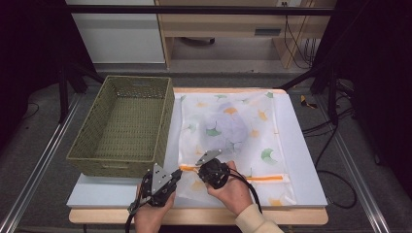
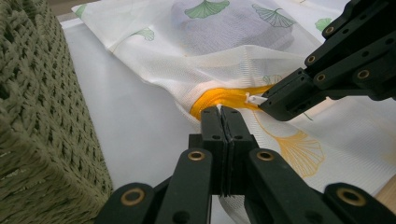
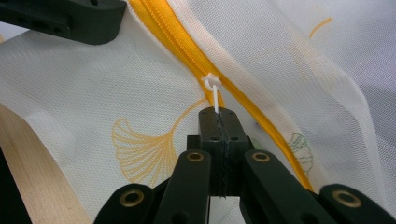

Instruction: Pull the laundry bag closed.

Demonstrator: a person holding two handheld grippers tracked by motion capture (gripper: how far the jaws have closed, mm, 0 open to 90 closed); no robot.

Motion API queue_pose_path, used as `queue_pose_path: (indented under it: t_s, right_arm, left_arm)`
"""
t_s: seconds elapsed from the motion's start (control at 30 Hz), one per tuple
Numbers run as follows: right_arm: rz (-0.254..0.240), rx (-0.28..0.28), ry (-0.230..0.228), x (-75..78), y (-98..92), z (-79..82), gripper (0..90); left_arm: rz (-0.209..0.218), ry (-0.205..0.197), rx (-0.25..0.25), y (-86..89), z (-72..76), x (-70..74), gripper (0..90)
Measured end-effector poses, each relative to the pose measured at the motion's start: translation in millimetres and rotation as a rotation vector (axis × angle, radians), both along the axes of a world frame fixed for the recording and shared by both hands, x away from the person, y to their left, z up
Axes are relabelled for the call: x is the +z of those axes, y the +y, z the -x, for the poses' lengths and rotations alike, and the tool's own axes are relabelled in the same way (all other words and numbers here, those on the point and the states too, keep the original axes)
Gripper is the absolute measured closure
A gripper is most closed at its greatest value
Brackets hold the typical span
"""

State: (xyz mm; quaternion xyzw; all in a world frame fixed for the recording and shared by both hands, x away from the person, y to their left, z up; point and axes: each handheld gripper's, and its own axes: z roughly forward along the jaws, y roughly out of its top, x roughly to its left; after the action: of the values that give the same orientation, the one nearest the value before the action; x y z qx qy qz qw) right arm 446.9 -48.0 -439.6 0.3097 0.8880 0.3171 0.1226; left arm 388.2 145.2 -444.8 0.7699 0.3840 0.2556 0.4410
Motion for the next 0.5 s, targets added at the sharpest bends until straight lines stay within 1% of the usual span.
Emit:
queue_pose_path:
  t_s: [0.3,0.33,0.37,0.5]
  right_arm:
    - [-0.002,-0.006,0.004,-0.2,-1.0,0.1,90.0]
    - [0.014,-0.003,-0.002,-0.3,-2.3,-0.4,90.0]
    - [0.006,-0.006,0.0,-1.0,-3.0,-0.6,90.0]
    - [0.006,-0.012,0.001,-1.5,-6.4,-1.2,90.0]
  left_arm:
    - [-0.001,0.001,-0.001,-0.4,-0.1,-0.5,88.9]
    - [0.001,0.001,0.0,-0.1,-0.1,-0.4,88.9]
    - [0.004,0.001,0.003,0.6,-0.1,-0.1,89.0]
    - [0.005,0.0,0.004,1.3,-0.2,0.1,88.9]
